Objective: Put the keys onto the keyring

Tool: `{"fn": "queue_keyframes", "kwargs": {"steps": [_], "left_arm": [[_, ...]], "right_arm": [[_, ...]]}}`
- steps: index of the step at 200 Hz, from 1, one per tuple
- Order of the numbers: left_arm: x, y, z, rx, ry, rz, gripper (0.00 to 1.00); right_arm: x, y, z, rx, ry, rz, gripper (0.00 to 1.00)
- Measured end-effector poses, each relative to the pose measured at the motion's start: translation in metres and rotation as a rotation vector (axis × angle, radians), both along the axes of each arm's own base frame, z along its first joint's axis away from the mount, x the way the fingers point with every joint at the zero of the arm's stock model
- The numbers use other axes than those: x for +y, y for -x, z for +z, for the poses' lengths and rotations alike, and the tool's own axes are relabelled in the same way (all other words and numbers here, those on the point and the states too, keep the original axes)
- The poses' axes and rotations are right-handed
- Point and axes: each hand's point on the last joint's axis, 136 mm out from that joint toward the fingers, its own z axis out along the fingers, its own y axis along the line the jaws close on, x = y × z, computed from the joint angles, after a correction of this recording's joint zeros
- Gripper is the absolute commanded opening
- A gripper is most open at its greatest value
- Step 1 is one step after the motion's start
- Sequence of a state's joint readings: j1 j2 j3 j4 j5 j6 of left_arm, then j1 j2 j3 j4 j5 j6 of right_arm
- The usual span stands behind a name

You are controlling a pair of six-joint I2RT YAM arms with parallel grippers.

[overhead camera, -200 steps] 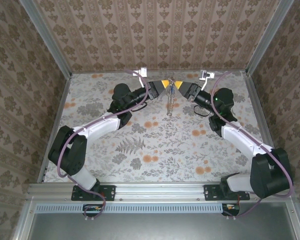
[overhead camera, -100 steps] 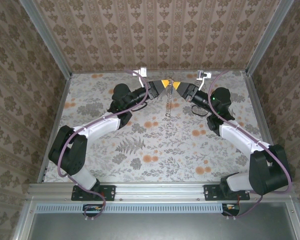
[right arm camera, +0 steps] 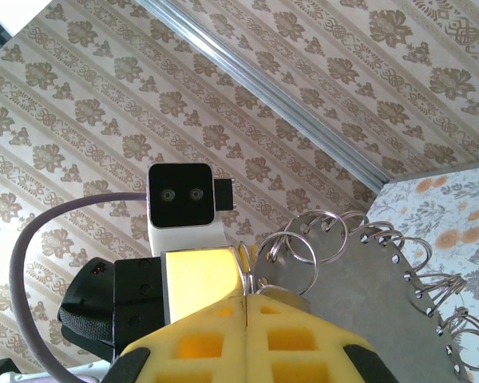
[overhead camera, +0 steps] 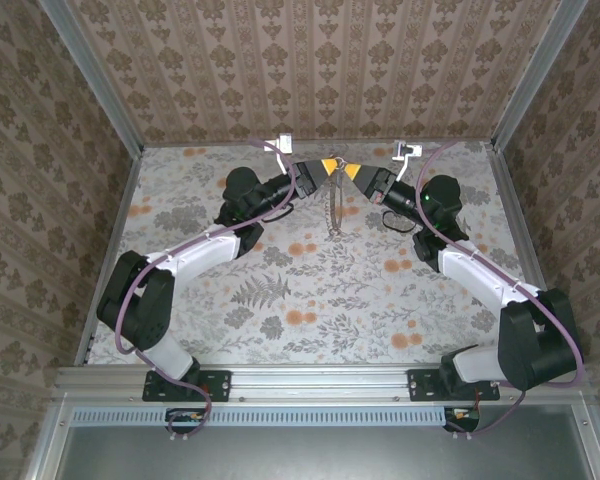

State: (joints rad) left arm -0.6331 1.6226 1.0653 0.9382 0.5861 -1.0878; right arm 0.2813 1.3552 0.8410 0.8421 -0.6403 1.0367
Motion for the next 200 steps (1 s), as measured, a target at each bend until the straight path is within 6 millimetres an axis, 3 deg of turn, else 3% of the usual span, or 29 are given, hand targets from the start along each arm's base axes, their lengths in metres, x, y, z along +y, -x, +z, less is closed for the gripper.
{"fn": "queue_keyframes", "kwargs": {"steps": [200], "left_arm": [[0.007,-0.002,-0.001,-0.002,0.021,0.007,0.0]], "right_arm": [[0.008,0.012,-0.008,0.019,0.024,0.04,0.0]]}}
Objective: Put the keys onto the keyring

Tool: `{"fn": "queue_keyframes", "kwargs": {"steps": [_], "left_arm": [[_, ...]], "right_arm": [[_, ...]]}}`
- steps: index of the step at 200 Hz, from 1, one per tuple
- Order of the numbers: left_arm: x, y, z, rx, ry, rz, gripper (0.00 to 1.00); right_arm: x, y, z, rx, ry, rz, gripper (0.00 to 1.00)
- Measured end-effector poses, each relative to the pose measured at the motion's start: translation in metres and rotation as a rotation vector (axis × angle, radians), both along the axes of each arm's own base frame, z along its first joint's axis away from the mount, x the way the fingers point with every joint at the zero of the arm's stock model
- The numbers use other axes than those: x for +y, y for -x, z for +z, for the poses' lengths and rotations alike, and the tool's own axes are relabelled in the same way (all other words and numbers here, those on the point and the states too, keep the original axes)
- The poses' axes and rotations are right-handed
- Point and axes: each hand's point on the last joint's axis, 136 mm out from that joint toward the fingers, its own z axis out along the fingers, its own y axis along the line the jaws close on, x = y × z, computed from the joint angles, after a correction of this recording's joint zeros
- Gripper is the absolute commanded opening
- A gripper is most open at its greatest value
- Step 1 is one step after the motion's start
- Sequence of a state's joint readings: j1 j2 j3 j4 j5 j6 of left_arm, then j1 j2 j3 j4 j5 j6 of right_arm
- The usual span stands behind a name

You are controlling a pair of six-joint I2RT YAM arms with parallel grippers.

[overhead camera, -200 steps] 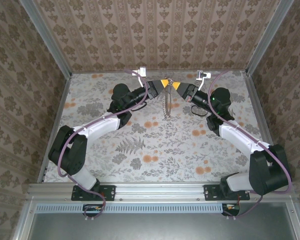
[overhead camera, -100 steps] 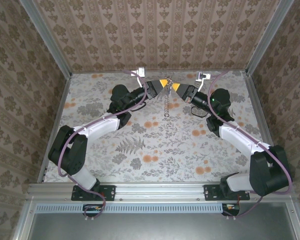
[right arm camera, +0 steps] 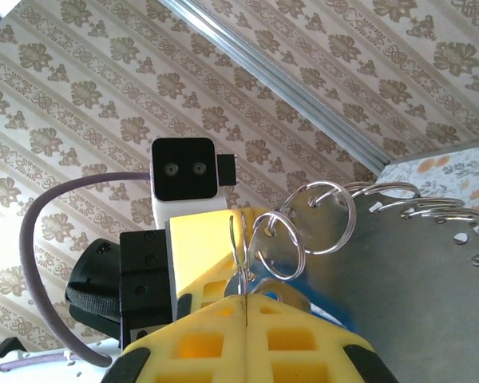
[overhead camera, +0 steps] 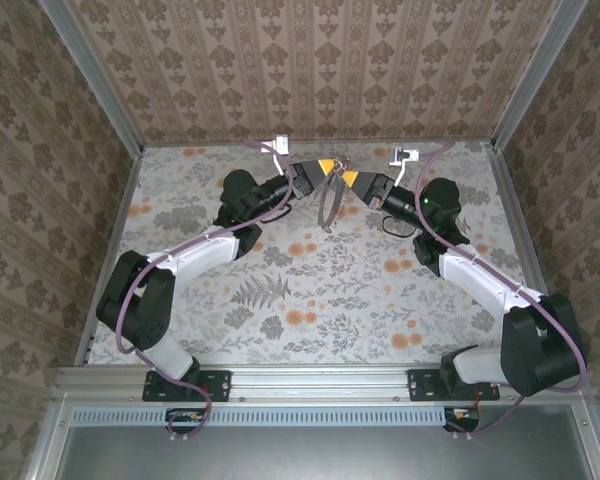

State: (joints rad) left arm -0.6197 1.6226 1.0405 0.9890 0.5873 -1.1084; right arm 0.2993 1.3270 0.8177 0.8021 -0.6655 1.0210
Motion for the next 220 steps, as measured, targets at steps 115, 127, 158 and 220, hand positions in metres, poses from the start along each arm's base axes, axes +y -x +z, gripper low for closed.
{"fn": "queue_keyframes", "kwargs": {"steps": [115,127,158,220], "left_arm": [[0.003,-0.002,0.004,0.006,0.02,0.008,0.0],[0.004,-0.003,0.005,0.003,0.024,0.011,0.0],[0.007,-0.005,0.003,0.006,0.024,0.022,0.0],[0.008,-0.006,0.001,0.008,0.025,0.027,0.0]], "right_arm": [[0.017,0.006,-0.005,0.007,0.026,0.054,0.18],[0.017,0.007,-0.008,0.016,0.036,0.056,0.25],[0.006,0.01,-0.005,0.021,0.061,0.031,0.32],[-0.022,0.019,0.027,-0.058,0.056,-0.039,0.43]]}}
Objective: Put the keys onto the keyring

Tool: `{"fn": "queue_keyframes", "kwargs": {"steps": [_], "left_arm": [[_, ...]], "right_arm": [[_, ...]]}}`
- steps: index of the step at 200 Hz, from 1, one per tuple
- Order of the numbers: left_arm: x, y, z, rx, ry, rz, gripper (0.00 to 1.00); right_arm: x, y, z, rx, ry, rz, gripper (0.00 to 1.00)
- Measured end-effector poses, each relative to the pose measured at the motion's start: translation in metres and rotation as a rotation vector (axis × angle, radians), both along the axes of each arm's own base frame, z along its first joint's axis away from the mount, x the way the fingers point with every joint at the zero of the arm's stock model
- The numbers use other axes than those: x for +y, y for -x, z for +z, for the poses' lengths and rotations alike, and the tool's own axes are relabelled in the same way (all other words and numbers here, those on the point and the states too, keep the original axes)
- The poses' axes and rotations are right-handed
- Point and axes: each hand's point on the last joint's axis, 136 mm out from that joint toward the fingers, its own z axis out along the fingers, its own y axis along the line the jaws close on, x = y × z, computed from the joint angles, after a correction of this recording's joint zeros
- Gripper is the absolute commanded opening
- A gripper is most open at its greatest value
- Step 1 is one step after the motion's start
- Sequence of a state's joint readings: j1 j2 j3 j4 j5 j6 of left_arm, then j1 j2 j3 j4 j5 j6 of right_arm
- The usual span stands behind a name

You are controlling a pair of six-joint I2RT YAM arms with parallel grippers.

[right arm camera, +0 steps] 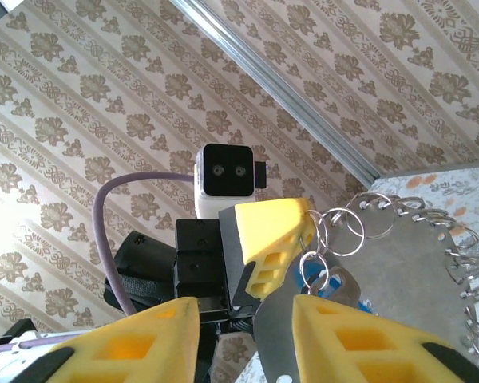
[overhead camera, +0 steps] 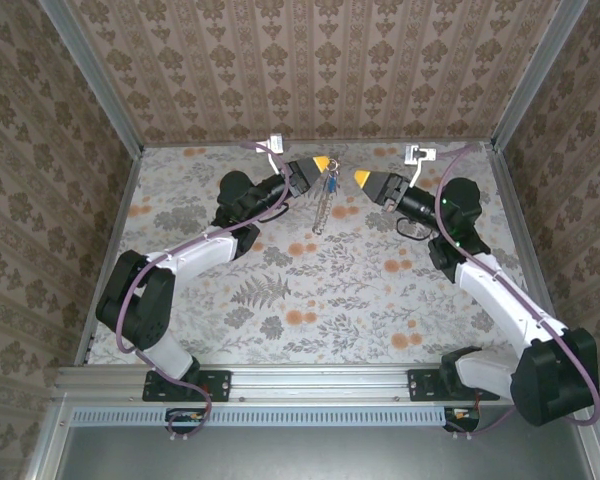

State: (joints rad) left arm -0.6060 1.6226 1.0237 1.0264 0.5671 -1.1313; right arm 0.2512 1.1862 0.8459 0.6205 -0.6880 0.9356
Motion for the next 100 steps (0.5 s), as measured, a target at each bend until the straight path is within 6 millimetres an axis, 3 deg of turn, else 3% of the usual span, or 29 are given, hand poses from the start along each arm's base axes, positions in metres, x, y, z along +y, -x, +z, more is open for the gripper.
{"fn": "queue_keyframes", "kwargs": {"steps": [59,100], "left_arm": [[0.0,0.0,0.0,0.003,0.002,0.001,0.0],[0.0,-0.001,-0.002,0.007,0.0,0.005,0.0]], "right_arm": [[0.015,-0.043,-0.022,0.093,-0.043,0.023,0.45],[0.039,-0.046,-0.024,0.104,-0.055,0.081,0.38]]}}
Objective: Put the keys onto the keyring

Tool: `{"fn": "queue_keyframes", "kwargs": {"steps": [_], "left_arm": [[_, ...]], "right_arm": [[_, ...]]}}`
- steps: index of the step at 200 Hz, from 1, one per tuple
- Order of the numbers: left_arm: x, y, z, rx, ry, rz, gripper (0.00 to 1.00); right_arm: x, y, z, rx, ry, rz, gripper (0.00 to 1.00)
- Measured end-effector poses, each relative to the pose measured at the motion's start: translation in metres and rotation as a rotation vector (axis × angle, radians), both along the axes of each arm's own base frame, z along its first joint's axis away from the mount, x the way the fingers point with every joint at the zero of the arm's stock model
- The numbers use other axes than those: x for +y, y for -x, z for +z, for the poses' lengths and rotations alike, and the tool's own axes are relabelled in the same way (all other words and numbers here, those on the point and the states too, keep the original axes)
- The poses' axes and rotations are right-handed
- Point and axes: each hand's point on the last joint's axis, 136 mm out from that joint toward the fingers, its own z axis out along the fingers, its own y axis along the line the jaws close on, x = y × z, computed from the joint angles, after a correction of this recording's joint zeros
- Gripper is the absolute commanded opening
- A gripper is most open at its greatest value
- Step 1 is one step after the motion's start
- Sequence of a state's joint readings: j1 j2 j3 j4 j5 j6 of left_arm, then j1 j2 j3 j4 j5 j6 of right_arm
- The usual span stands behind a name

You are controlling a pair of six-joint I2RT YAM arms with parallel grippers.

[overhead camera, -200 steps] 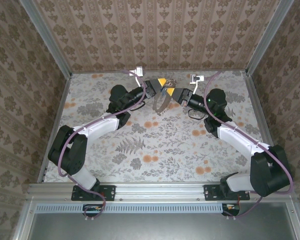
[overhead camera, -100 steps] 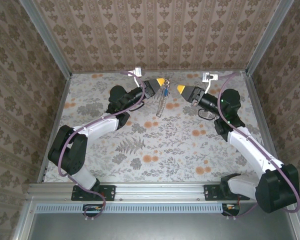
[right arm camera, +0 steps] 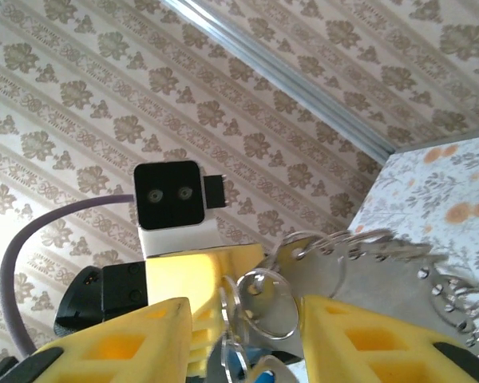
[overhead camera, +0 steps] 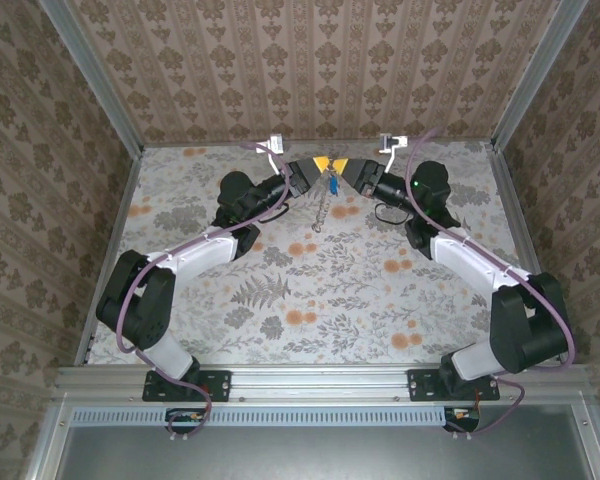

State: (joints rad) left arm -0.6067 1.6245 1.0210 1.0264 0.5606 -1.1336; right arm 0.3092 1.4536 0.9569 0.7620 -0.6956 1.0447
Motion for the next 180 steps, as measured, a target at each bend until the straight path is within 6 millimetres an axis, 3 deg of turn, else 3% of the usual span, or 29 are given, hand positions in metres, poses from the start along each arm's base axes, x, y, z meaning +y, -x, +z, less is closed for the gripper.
{"fn": "queue_keyframes", "kwargs": {"steps": [18,61,109,137,153,180], "left_arm": [[0.0,-0.001,-0.001,-0.001,0.002,0.002,0.0],[0.0,-0.002,0.0,-0.008,0.008,0.007,0.0],[0.002,-0.004,-0.001,-0.01,0.008,0.01,0.0],[0.006,-0.005,-0.006,-0.013,-0.027,0.0,0.22],[0.018,-0.013,-0.006,-0.018,-0.054,0.023,0.32],[0.038,-0.021,-0.006,-0.038,-0.106,0.024,0.39]], "right_arm": [[0.007,0.004,0.001,-0.001,-0.001,0.018,0.3],[0.007,0.004,0.0,0.001,0.001,0.019,0.0],[0.005,0.003,0.001,-0.011,0.014,0.02,0.0],[0.003,0.003,-0.004,-0.003,0.046,0.039,0.0],[0.0,0.003,-0.006,-0.005,0.075,0.049,0.0],[-0.002,0.007,-0.006,-0.026,0.13,0.077,0.0]]}}
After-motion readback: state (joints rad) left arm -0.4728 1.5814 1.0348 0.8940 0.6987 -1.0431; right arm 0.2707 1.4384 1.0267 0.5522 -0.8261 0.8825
